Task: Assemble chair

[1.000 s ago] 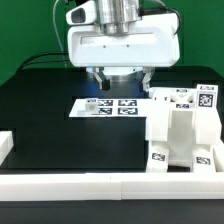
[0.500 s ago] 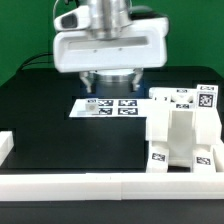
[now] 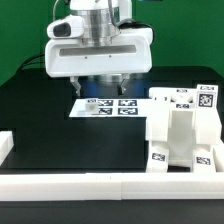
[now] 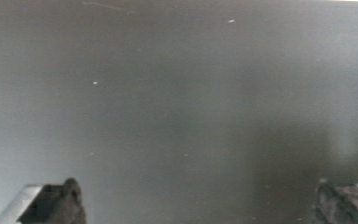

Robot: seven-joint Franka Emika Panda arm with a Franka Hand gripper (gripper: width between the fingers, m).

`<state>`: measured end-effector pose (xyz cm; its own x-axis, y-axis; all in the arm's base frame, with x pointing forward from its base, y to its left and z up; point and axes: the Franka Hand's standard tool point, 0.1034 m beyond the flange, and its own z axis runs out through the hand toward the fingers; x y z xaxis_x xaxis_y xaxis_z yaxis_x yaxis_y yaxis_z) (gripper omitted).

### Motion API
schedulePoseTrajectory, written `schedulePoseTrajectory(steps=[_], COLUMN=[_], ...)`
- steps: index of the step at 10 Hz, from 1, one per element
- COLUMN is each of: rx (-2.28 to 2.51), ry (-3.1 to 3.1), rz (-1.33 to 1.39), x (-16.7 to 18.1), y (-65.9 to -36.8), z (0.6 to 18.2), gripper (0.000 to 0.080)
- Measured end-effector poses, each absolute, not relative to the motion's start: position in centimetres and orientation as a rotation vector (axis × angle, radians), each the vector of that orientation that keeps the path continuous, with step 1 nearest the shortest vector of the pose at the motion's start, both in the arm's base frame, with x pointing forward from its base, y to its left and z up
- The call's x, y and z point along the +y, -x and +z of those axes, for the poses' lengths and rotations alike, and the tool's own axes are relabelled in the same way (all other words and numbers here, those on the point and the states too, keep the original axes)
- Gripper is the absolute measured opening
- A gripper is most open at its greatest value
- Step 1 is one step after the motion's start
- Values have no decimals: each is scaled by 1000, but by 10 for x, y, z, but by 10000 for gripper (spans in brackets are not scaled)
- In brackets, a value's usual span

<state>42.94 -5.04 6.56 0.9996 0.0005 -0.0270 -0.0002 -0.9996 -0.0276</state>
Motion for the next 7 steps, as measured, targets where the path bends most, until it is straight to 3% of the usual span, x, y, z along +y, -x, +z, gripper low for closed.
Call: schedulePoseTrajectory(steps=[3, 7], rx=[61, 63], ry=[3107, 3118], rz=[212, 230], x=[-74, -75], y=[-374, -367], z=[35, 29], gripper=[649, 649])
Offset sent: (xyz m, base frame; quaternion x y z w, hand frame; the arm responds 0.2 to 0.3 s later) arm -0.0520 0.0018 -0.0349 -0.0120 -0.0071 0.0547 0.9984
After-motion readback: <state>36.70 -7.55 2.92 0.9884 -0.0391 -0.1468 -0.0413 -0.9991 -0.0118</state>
